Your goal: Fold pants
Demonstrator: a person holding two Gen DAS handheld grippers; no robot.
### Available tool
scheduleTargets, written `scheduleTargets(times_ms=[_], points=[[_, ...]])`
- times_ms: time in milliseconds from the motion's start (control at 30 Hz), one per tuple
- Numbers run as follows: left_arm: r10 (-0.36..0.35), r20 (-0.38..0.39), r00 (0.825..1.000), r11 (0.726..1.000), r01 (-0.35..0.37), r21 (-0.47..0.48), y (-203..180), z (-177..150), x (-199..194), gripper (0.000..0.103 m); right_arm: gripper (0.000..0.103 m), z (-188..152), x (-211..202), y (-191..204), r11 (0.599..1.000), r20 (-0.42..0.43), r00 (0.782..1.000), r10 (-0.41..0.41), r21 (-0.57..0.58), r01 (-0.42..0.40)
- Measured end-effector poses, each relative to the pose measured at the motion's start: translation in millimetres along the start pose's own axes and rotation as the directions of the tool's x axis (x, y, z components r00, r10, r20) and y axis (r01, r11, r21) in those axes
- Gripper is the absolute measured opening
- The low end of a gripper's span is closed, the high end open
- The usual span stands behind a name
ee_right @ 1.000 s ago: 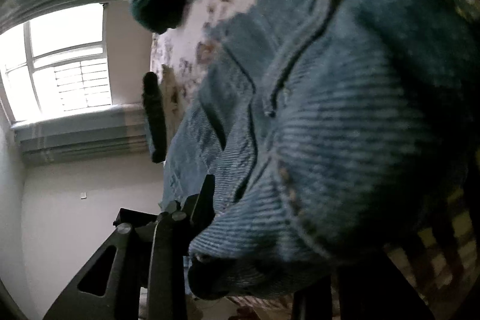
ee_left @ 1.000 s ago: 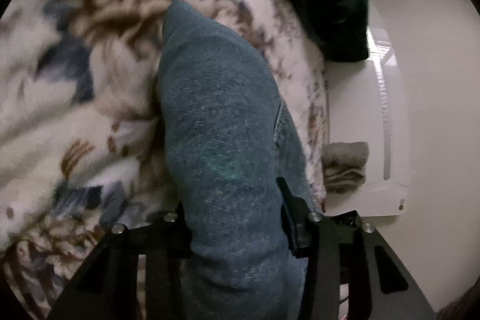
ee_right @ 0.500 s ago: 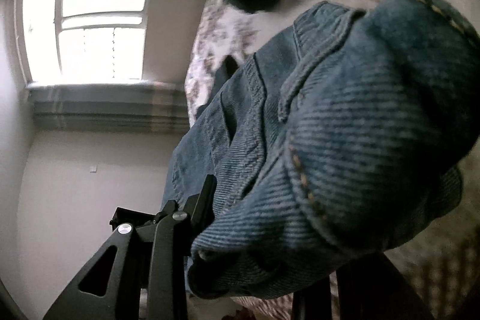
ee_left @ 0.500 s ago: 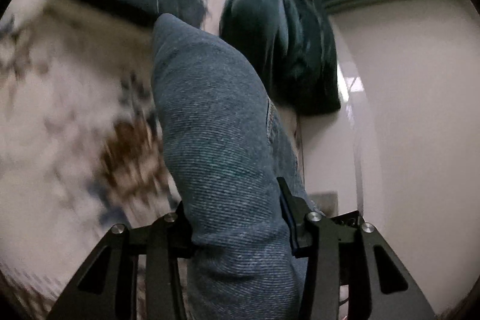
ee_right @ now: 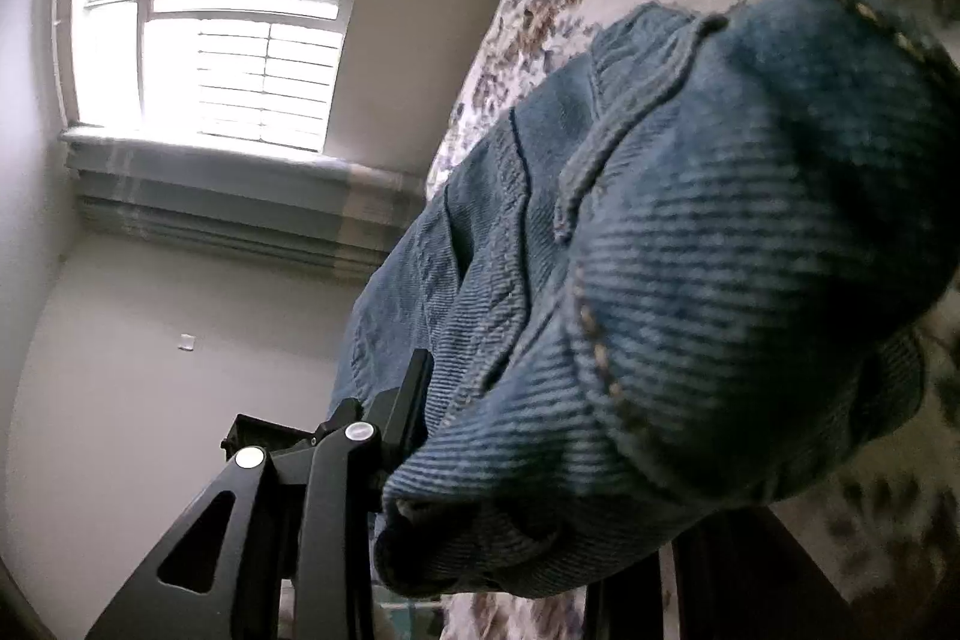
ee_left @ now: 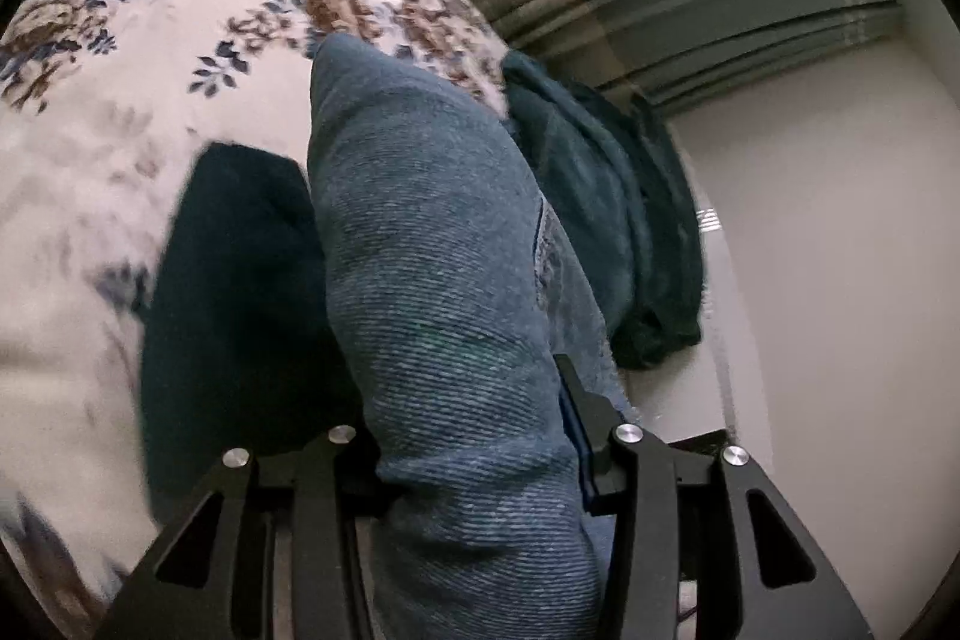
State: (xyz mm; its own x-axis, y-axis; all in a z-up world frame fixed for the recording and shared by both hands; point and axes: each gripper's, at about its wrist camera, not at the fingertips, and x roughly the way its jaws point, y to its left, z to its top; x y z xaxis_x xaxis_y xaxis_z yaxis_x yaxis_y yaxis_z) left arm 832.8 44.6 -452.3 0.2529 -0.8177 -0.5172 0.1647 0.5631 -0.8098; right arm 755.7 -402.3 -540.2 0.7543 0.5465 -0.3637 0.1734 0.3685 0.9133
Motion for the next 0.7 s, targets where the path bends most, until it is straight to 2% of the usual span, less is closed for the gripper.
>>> scheduleTargets(times_ms=[67,167,233,267,333,433,533,567,600,667,700], points=[[0.037,-0.045,0.998,0.999,-0.038,-0.012,33.9,5.9,16.2,0.039,0.033,10.1,38.1,-15.8,0.999,-0.020,0.999,-0.032,0.009,0.032],[0.075,-0.110,0.991,0.996,-0.079,-0.032,60.6,1.6,30.7,0.041,0.033,1.6,59.8,-36.4,0.995,-0.045,0.994,-0.096,0.012,0.096],[0.082,-0.136,0.987,0.995,-0.088,-0.041,66.6,-4.8,29.4,0.045,0.035,3.2,65.3,-43.3,0.992,-0.061,0.991,-0.121,0.011,0.122],[0.105,-0.144,0.984,0.993,-0.111,-0.033,64.3,-7.7,27.2,0.049,0.038,2.1,65.6,-43.8,0.990,-0.077,0.988,-0.138,0.011,0.139],[0.167,-0.159,0.973,0.985,-0.172,-0.016,56.5,-8.3,22.5,0.051,0.048,1.6,61.4,-40.8,0.981,-0.111,0.975,-0.194,0.006,0.195],[0.292,-0.153,0.944,0.956,-0.285,0.069,36.3,-11.5,11.9,0.058,0.050,0.7,52.0,-31.0,0.965,-0.162,0.951,-0.263,-0.031,0.262],[0.430,-0.110,0.896,0.898,-0.412,0.153,17.0,-19.4,-2.4,0.077,0.058,7.4,46.8,-12.1,0.939,-0.199,0.918,-0.343,-0.063,0.338],[0.466,-0.096,0.879,0.879,-0.449,0.159,12.6,-20.6,-6.5,0.085,0.077,34.6,75.2,8.9,0.929,-0.201,0.907,-0.371,-0.067,0.365],[0.479,-0.087,0.873,0.873,-0.463,0.154,8.8,-23.2,-11.3,0.093,0.092,38.0,77.6,15.4,0.916,-0.199,0.894,-0.402,-0.078,0.394],[0.505,-0.078,0.860,0.858,-0.490,0.155,2.3,-29.1,-16.5,0.098,0.093,47.3,82.6,25.8,0.908,-0.198,0.886,-0.419,-0.089,0.409],[0.525,-0.071,0.848,0.846,-0.510,0.156,-1.7,-31.9,-18.9,0.098,0.094,48.1,74.5,26.0,0.891,-0.195,0.870,-0.454,-0.103,0.442]])
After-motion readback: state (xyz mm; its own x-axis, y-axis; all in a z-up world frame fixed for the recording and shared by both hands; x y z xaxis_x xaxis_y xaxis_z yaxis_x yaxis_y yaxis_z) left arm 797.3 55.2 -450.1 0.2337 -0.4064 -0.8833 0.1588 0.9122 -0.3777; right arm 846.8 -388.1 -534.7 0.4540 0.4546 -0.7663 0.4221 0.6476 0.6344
